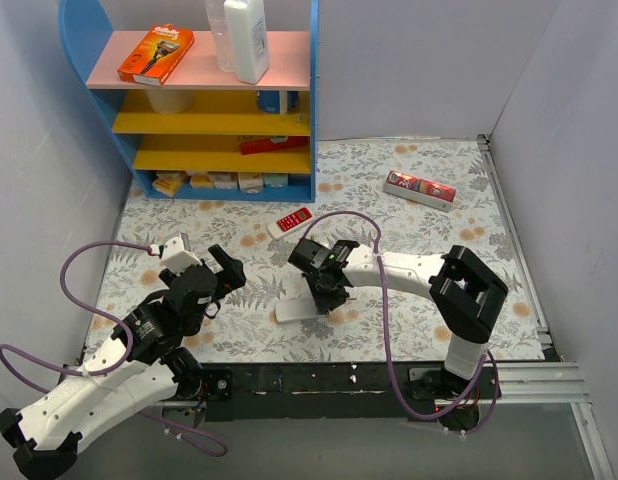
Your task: Load the batteries into the remote control
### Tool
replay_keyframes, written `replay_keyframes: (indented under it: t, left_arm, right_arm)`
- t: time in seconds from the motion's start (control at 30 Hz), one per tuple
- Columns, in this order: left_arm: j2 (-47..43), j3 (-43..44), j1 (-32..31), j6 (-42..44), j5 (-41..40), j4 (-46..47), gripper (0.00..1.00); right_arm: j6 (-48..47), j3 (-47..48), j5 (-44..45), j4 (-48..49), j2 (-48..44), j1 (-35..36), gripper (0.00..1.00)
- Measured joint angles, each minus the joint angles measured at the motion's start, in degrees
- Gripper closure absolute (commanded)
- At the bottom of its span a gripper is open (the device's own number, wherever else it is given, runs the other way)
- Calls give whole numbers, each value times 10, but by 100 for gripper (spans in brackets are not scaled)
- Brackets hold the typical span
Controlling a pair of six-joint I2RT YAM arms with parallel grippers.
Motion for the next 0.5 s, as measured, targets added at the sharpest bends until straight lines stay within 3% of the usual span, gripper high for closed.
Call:
replay_keyframes:
  t: [0.23,0.5]
  left_arm:
    - [1,-2,0,0,8,2,2]
    - [54,-20,0,-17,66,21,2]
  right_arm:
    - [-14,-1,-13,19,-24,0,65]
    - [-124,-54,-36,84,-155,0,68]
